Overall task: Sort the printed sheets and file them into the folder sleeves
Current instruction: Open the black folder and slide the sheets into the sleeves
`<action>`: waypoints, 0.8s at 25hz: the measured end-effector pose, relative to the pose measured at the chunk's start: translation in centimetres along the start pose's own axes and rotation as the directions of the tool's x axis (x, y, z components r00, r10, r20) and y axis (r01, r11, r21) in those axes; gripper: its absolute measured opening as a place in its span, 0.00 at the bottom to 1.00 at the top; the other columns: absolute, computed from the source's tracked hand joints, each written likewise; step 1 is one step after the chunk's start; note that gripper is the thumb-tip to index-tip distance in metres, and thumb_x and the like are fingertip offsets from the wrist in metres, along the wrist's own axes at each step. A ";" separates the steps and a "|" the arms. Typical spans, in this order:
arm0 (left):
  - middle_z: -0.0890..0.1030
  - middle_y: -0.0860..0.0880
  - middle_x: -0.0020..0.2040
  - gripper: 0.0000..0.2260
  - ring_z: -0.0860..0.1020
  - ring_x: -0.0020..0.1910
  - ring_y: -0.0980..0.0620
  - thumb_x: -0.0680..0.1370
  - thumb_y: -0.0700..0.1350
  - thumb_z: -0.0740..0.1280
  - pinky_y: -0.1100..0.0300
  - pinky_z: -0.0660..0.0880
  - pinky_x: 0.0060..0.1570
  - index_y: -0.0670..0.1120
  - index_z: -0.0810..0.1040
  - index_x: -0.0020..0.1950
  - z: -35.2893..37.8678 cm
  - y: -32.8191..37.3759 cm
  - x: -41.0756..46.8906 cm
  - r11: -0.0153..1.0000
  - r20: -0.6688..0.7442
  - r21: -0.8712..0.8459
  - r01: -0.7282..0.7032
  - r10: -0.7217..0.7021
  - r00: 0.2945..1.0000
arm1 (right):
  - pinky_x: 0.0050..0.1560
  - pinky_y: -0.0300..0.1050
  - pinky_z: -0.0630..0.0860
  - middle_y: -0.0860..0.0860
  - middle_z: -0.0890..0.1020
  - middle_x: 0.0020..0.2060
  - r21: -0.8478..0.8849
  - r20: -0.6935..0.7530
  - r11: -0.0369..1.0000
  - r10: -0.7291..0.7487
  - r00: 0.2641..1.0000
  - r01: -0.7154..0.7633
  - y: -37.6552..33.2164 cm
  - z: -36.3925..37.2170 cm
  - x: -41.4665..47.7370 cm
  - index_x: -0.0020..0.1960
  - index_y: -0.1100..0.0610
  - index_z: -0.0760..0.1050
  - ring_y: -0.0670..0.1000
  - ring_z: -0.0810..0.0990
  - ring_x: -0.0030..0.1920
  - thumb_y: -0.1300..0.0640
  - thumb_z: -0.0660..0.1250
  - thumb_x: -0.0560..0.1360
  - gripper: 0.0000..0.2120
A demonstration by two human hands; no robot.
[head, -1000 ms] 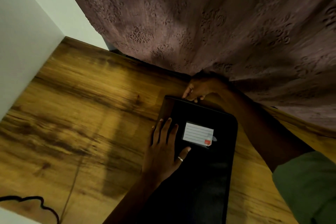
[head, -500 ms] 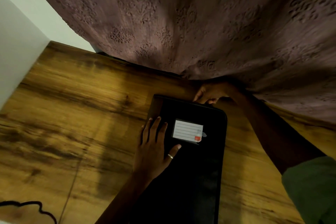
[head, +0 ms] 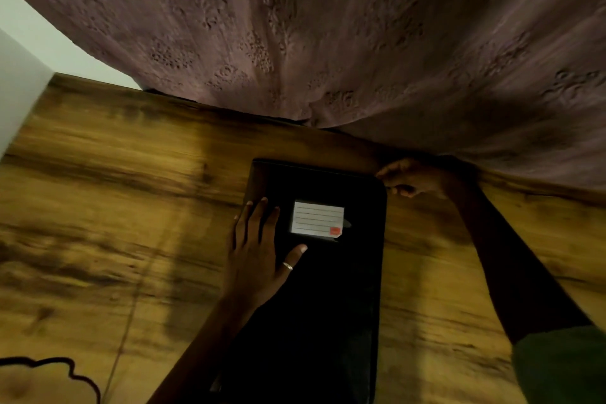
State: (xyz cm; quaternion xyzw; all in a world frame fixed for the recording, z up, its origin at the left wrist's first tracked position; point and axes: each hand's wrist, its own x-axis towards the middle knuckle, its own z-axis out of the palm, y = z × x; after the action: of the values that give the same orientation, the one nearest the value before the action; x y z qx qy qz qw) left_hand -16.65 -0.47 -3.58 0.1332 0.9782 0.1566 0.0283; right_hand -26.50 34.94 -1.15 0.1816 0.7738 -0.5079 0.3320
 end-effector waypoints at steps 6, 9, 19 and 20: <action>0.61 0.45 0.79 0.37 0.56 0.79 0.44 0.76 0.69 0.59 0.41 0.61 0.73 0.46 0.65 0.77 0.4 0.0 -0.1 0.999 -0.014 -0.026 0.024 -0.024 1.000 | 0.25 0.34 0.68 0.47 0.80 0.29 0.235 -0.304 0.960 -0.073 0.950 0.149 4.0 4.0 -4.4 0.54 0.59 0.78 0.41 0.72 0.24 0.66 0.67 0.77 0.07; 0.61 0.45 0.79 0.37 0.57 0.79 0.43 0.76 0.69 0.59 0.41 0.62 0.73 0.45 0.65 0.76 0.5 0.0 0.0 1.000 -0.024 -0.016 0.006 -0.007 1.000 | 0.32 0.38 0.72 0.51 0.81 0.37 0.142 -0.411 0.975 -0.099 0.906 0.171 4.8 5.3 -4.7 0.57 0.57 0.80 0.46 0.76 0.30 0.62 0.70 0.76 0.10; 0.62 0.45 0.79 0.36 0.58 0.79 0.43 0.76 0.69 0.61 0.41 0.62 0.72 0.46 0.66 0.76 0.3 0.2 0.0 0.999 -0.058 -0.038 0.003 -0.005 0.998 | 0.36 0.44 0.76 0.56 0.81 0.41 0.176 -0.511 0.966 -0.075 0.857 0.189 6.3 9.3 -8.0 0.54 0.53 0.80 0.51 0.76 0.29 0.63 0.71 0.76 0.09; 0.62 0.45 0.79 0.36 0.58 0.79 0.42 0.76 0.69 0.61 0.40 0.62 0.72 0.46 0.66 0.76 0.3 0.2 -0.1 0.999 -0.056 -0.043 0.002 -0.004 0.998 | 0.35 0.44 0.76 0.56 0.82 0.45 0.145 -0.527 0.967 -0.104 0.844 0.210 7.0 9.7 -8.2 0.53 0.52 0.81 0.50 0.77 0.29 0.63 0.71 0.75 0.09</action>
State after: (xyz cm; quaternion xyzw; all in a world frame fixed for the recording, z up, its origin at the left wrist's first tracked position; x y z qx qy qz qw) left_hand -16.51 -0.18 -3.79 0.1266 0.9752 0.1814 0.0042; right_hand -13.10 29.49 -2.60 0.2786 0.7925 -0.5402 0.0506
